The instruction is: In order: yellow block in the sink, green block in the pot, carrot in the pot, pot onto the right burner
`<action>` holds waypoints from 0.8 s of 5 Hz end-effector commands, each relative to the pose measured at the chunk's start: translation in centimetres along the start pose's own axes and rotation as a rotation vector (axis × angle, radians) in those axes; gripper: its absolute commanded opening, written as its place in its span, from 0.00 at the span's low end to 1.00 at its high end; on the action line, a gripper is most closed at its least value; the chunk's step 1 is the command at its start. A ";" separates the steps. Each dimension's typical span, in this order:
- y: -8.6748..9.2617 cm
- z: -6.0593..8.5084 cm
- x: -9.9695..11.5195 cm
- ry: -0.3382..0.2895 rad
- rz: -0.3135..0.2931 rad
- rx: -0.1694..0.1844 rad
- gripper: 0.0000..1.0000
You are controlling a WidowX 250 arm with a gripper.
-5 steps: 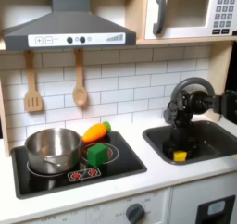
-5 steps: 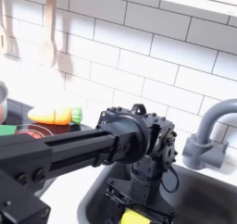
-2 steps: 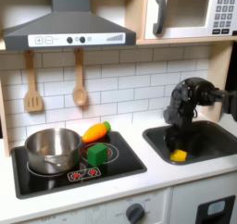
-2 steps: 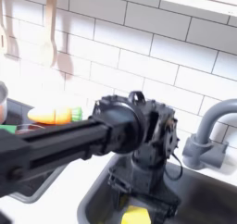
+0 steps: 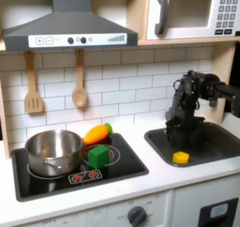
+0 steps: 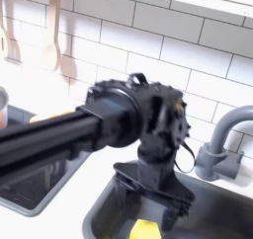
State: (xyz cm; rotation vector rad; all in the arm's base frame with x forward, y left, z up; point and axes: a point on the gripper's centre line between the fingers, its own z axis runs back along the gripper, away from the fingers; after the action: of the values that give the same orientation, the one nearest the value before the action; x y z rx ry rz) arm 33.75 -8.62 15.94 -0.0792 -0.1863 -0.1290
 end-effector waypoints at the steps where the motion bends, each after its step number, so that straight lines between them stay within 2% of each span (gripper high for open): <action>1: 3.2 3.8 -0.7 -0.049 0.130 -0.003 1.00; 2: 5.5 4.8 -1.2 -0.060 0.189 -0.003 1.00; 4: 9.7 6.0 -2.0 -0.064 0.272 0.007 1.00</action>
State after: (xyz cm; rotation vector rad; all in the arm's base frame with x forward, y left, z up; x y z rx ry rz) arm 32.00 1.72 20.51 -0.1047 -0.2316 0.1479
